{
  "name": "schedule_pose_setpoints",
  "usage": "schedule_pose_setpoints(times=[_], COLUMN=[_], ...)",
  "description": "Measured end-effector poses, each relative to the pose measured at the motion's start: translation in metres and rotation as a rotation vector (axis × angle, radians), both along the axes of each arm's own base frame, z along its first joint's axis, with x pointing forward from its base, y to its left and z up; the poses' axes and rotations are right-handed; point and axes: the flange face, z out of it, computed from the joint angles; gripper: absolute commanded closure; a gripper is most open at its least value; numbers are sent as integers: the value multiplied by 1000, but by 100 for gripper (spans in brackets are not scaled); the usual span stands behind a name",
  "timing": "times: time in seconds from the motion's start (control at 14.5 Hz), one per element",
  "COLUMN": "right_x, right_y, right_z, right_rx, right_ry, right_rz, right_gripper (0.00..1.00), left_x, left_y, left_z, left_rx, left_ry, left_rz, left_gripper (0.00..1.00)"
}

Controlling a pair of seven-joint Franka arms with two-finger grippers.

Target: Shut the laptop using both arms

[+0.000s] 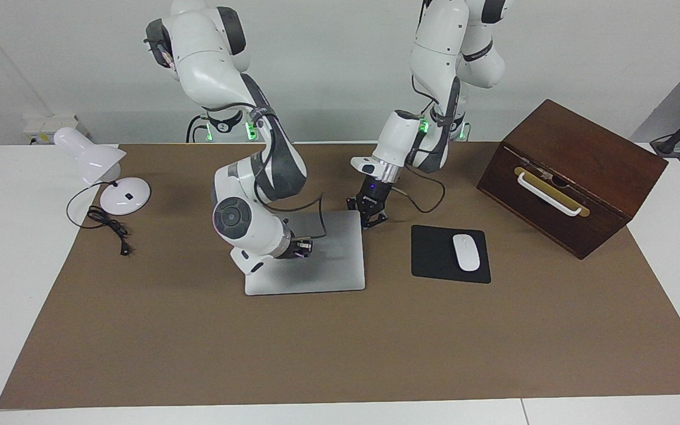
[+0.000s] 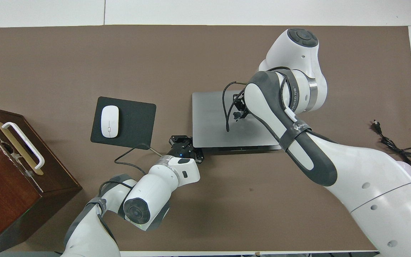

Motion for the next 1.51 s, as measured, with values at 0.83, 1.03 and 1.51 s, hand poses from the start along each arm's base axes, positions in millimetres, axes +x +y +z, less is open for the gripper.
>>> schedule_pose_setpoints(times=[0.83, 1.03, 1.51], right_x=[3, -5, -42], right_y=[-67, -131, -240], right_z=[103, 182, 277], right_rx=[9, -4, -148], right_ry=[-47, -121, -276], right_rz=[-64, -134, -35], right_gripper=[100, 100, 100], left_x=[0, 0, 0], left_y=[0, 0, 0], left_z=[0, 0, 0], left_rx=[0, -9, -56], left_ry=[-1, 6, 43], left_rz=[0, 12, 79], left_gripper=[100, 100, 100])
